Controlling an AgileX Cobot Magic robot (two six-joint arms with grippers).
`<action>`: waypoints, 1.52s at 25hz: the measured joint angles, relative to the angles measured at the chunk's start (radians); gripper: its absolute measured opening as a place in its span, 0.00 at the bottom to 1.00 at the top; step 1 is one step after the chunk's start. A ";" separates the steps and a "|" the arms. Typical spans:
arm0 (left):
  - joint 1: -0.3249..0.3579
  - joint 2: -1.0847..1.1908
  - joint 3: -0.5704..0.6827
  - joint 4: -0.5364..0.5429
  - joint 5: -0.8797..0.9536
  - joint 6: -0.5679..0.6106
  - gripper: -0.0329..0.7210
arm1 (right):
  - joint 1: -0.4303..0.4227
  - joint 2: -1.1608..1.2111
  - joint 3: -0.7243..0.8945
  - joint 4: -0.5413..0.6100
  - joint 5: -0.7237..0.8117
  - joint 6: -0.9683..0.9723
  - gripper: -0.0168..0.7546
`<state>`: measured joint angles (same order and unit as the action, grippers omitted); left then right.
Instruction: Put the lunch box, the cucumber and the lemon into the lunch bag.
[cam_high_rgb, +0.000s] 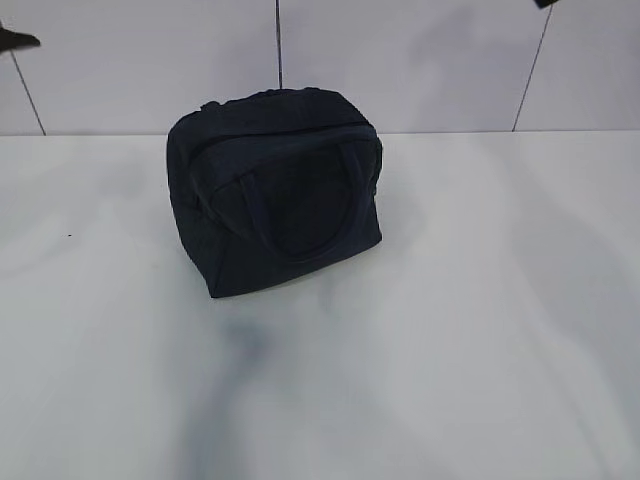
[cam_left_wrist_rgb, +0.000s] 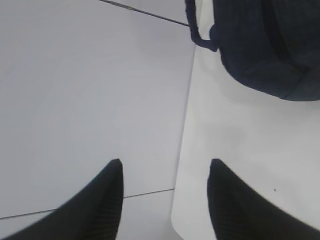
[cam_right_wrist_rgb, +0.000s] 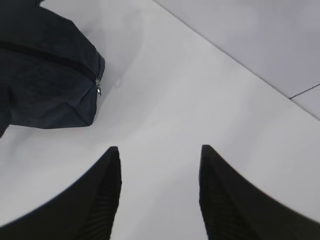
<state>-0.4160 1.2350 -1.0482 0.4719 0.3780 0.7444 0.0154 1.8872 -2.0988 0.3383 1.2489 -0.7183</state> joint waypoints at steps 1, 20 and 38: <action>0.000 -0.026 0.000 0.000 0.005 0.000 0.56 | 0.000 -0.024 0.000 -0.004 0.000 0.014 0.52; 0.000 -0.496 0.000 -0.043 0.178 -0.604 0.52 | 0.000 -0.506 0.063 -0.117 0.019 0.180 0.52; 0.000 -0.693 0.000 -0.224 0.443 -0.808 0.51 | 0.038 -1.033 0.537 -0.167 -0.043 0.195 0.52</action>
<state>-0.4160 0.5418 -1.0482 0.2483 0.8209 -0.0641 0.0534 0.8539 -1.5623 0.1717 1.2056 -0.5230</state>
